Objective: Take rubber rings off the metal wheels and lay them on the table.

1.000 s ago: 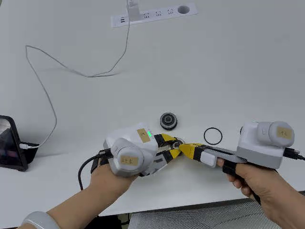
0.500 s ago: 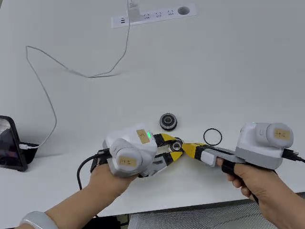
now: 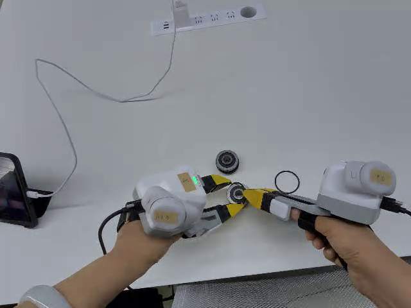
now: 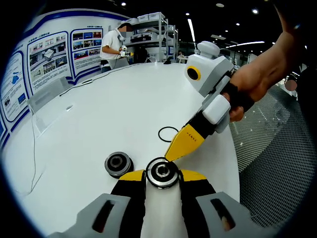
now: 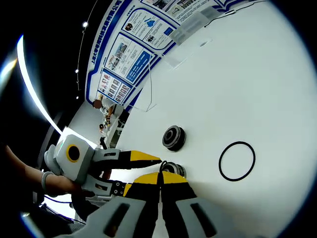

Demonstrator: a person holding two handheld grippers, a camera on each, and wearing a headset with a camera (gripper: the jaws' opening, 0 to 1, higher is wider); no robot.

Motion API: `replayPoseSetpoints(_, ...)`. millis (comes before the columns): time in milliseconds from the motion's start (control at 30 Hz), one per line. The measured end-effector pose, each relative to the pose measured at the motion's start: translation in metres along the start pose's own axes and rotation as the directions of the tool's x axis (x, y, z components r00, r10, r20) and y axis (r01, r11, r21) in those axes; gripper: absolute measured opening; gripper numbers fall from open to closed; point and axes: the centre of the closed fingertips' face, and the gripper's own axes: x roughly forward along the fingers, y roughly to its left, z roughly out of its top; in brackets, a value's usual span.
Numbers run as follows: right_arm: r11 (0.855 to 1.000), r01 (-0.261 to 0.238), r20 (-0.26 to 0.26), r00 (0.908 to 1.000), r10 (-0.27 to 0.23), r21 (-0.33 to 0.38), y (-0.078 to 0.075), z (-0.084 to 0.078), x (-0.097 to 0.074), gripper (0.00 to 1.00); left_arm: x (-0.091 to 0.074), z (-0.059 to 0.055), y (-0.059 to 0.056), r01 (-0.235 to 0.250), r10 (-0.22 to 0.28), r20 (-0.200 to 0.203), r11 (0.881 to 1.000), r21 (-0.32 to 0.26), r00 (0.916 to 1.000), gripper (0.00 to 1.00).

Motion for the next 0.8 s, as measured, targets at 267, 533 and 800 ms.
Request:
replayPoseSetpoints(267,1.000,-0.018,0.007,0.9998,0.018,0.003,0.007,0.003,0.000,0.02,-0.002,-0.004,0.001,-0.007,0.007,-0.005,1.000,-0.006,1.0000,0.31)
replayPoseSetpoints(533,0.999,-0.032,0.015,0.9994,0.032,0.005,0.014,0.004,-0.001,0.02,-0.005,-0.008,0.002,-0.015,0.015,-0.013,1.000,-0.012,0.9998,0.32)
replayPoseSetpoints(800,0.999,-0.042,0.023,0.9988,0.042,0.007,0.018,0.008,-0.003,0.02,-0.007,-0.009,0.003,-0.020,0.020,-0.014,1.000,-0.021,0.9997,0.33)
